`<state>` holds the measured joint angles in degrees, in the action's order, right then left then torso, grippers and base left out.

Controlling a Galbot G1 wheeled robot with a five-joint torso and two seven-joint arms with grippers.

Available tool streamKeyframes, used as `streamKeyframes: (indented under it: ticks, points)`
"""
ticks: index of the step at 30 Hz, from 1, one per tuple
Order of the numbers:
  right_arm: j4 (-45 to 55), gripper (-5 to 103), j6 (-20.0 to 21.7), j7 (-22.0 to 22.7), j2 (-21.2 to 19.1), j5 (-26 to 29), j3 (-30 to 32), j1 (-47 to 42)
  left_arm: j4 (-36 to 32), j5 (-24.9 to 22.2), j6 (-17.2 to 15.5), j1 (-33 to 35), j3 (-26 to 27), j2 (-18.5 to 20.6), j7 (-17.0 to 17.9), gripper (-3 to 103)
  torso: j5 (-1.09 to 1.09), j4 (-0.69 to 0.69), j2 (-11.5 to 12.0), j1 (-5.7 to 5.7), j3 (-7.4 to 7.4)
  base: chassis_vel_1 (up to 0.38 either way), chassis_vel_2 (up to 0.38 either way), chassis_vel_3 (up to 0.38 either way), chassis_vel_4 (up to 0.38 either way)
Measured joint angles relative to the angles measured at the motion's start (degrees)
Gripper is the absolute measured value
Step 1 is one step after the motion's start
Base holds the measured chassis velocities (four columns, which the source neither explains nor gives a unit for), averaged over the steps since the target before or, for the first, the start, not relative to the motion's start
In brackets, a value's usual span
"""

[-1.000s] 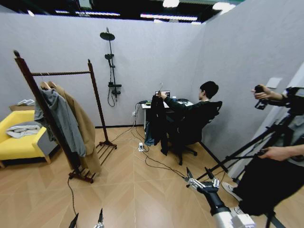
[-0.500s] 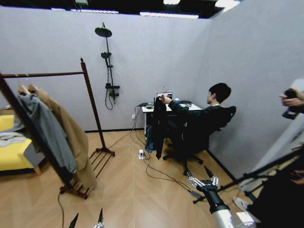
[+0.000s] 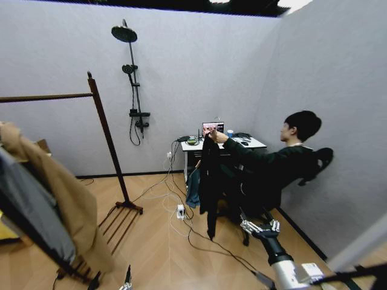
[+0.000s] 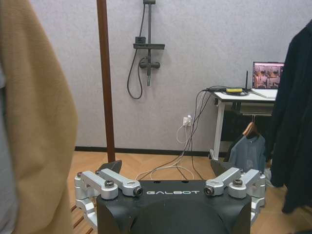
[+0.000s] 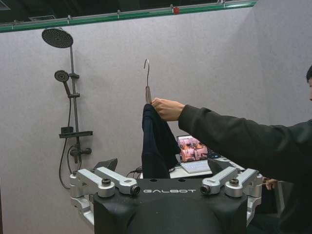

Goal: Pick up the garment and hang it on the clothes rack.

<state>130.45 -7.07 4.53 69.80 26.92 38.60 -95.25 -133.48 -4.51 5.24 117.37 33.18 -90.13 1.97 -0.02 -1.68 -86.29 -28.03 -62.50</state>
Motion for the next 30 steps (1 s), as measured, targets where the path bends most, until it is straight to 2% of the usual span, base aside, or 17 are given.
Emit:
streamKeyframes:
  ticks: [9,12,14,15,17,18,20,21,22,23,24,25,27,30]
  points:
    - [0.2,100,-0.4,-0.1,0.5,0.2,-0.3,1.6,0.0,0.0,0.0,0.0,0.0,0.0,0.0,100,0.03,0.01,0.0,-0.02,-0.02,-0.358,0.359,0.361,-0.365]
    - [2.3,100,0.2,0.1,0.5,-2.1,-0.5,3.7,0.0,0.0,0.0,0.0,0.0,0.0,0.0,100,-0.01,0.01,0.0,-0.01,0.0,-0.329,0.355,0.368,-0.345]
    - [5.4,100,2.5,1.5,0.0,-7.1,-0.5,5.7,0.0,0.0,0.0,0.0,0.0,0.0,0.0,100,0.02,0.04,0.1,-0.11,-0.04,-0.244,0.264,0.284,-0.297]
    - [5.4,100,2.5,1.5,0.0,-7.1,-0.5,5.7,0.0,0.0,0.0,0.0,0.0,0.0,0.0,100,0.02,0.04,0.1,-0.11,-0.04,-0.244,0.217,0.262,-0.251]
    - [8.2,100,5.8,3.7,-0.7,-10.0,-0.6,7.5,0.0,0.0,0.0,0.0,0.0,0.0,0.0,100,0.0,-0.01,0.0,-0.07,-0.02,-0.189,0.192,0.087,-0.106]
    - [8.2,100,5.8,3.7,-0.7,-10.0,-0.6,7.5,0.0,0.0,0.0,0.0,0.0,0.0,0.0,100,0.0,-0.01,0.0,-0.07,-0.02,-0.144,0.168,0.087,-0.101]
    - [8.7,100,8.2,4.7,-1.9,-9.1,-0.3,9.7,0.0,0.0,0.0,0.0,0.0,0.0,0.0,100,0.02,0.01,0.0,-0.09,-0.04,-0.033,0.078,0.069,-0.044]
    - [8.1,100,9.6,5.2,-3.4,-7.5,0.1,12.0,0.0,0.0,0.0,0.0,0.0,0.0,0.0,100,0.0,0.06,0.0,-0.06,-0.02,0.0,0.0,0.0,0.0]
    - [8.1,100,9.6,5.2,-3.4,-7.5,0.1,12.0,0.0,0.0,0.0,0.0,0.0,0.0,0.0,100,0.0,0.06,0.0,-0.06,-0.02,0.0,0.0,0.0,0.0]
    - [6.7,100,11.0,5.6,-5.7,-4.8,0.5,14.5,0.0,0.0,0.0,0.0,0.0,0.0,0.0,100,0.04,0.01,0.0,0.03,0.01,0.0,0.0,0.0,0.0]
    - [5.4,100,11.8,5.8,-7.8,-2.7,0.7,16.7,0.0,0.0,0.0,0.0,0.0,0.0,0.0,100,0.02,0.01,0.0,0.06,0.02,0.041,-0.104,-0.011,0.061]
    - [5.4,100,11.8,5.8,-7.8,-2.7,0.7,16.7,0.0,0.0,0.0,0.0,0.0,0.0,0.0,100,0.02,0.01,0.0,0.06,0.02,0.041,-0.104,-0.011,0.061]
    - [3.1,100,13.3,6.2,-10.7,0.7,0.5,20.3,0.0,0.0,0.0,0.0,0.0,0.0,0.0,100,0.03,0.01,0.0,0.06,0.01,0.068,-0.094,-0.088,0.059]
    - [0.7,100,13.7,6.3,-12.4,1.8,-0.2,23.3,0.0,0.0,0.0,0.0,0.0,0.0,0.0,100,0.03,0.0,0.0,0.07,0.02,0.042,-0.074,-0.028,0.029]
